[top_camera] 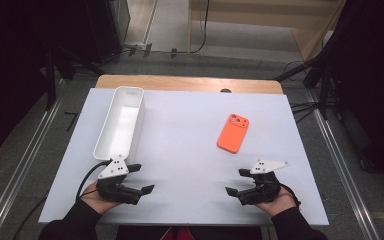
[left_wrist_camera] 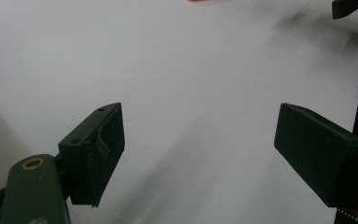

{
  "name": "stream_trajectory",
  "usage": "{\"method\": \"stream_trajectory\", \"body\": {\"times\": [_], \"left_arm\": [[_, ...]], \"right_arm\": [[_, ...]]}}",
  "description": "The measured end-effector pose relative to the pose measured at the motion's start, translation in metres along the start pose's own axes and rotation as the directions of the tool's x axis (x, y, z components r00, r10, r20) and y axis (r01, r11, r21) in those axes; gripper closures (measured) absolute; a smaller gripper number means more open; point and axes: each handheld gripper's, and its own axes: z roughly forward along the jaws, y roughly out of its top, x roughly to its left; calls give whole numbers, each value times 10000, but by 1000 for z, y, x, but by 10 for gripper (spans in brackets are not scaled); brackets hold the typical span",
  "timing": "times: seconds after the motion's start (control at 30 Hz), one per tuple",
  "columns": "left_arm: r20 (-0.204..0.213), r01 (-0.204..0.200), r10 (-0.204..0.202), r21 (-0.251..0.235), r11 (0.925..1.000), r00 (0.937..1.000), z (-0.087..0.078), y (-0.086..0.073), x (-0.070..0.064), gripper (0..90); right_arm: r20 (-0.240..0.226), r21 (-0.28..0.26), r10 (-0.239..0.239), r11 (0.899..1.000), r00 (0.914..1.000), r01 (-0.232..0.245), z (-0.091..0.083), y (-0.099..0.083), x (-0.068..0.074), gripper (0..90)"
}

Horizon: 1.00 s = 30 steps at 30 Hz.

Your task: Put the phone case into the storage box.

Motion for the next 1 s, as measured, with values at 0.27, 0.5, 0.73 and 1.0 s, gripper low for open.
{"method": "stream_trajectory", "body": {"times": [0.27,0.5,0.73,1.0], "left_arm": [[7,27,-27,-15,10000,10000,-1,0,1,162],[-9,40,-40,-42,10000,10000,-1,0,0,163],[8,14,-14,-16,10000,10000,-1,0,1,163],[19,34,-34,-18,10000,10000,-1,0,1,163]], "right_arm": [[-66,29,21,10000,10000,-21,0,0,0,142],[-58,-8,48,10000,10000,-48,1,0,0,142],[-52,-5,68,10000,10000,-68,0,0,-1,142],[-51,31,70,10000,10000,-70,0,0,-1,142]]}}
